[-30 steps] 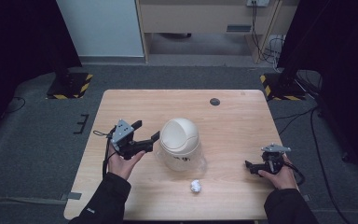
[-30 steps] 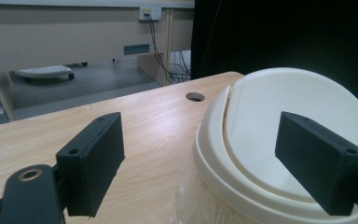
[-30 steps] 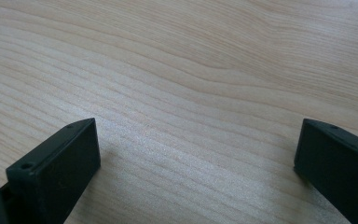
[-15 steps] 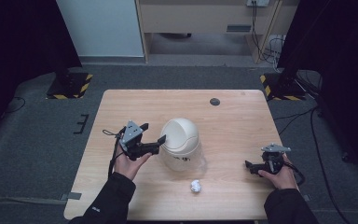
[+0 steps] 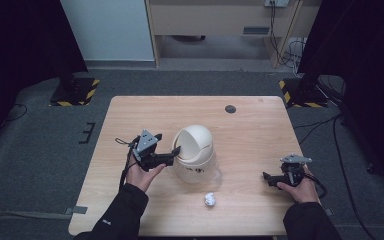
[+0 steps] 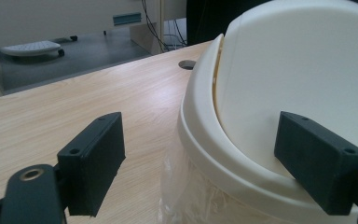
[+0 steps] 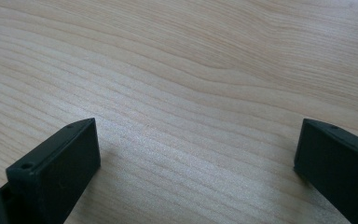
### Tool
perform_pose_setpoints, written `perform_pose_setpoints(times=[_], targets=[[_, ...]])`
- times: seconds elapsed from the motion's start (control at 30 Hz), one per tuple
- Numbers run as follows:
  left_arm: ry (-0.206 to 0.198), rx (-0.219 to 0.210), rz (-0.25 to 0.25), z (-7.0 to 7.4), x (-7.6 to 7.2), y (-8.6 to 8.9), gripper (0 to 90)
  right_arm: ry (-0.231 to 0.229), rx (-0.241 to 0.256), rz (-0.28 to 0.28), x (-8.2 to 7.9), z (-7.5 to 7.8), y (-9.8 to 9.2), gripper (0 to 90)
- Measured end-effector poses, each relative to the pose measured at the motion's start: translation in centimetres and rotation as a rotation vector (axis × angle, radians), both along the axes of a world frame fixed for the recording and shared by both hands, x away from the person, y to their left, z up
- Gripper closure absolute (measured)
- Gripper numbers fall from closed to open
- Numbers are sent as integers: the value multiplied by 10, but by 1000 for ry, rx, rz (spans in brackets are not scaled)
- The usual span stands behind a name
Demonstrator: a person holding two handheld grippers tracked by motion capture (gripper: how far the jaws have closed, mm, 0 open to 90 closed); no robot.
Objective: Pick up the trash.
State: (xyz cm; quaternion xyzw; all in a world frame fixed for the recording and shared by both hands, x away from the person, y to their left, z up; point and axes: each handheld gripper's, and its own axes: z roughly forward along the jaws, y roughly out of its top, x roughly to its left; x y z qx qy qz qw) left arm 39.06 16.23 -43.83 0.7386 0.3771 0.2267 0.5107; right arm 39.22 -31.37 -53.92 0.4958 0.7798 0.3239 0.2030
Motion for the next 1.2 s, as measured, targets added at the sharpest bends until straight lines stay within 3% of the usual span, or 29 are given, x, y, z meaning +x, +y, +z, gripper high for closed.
perform_pose_setpoints(times=[0.4, 0.7, 0.97, 1.13, 1.2], targets=[[25, 17, 3, -2, 9, -7, 156, 1, 1, -1, 0, 0, 0, 5], [56, -6, 14, -6, 17, -10, 149, 1, 1, -1, 0, 0, 0, 5], [65, 47, 2, -7, 24, -16, 149, 1, -1, 1, 0, 0, 0, 5], [61, 55, -9, -5, 25, -19, 149, 1, 1, -1, 0, 0, 0, 5], [43, 57, -13, -3, 24, -19, 155, 0, -1, 1, 0, 0, 0, 5]])
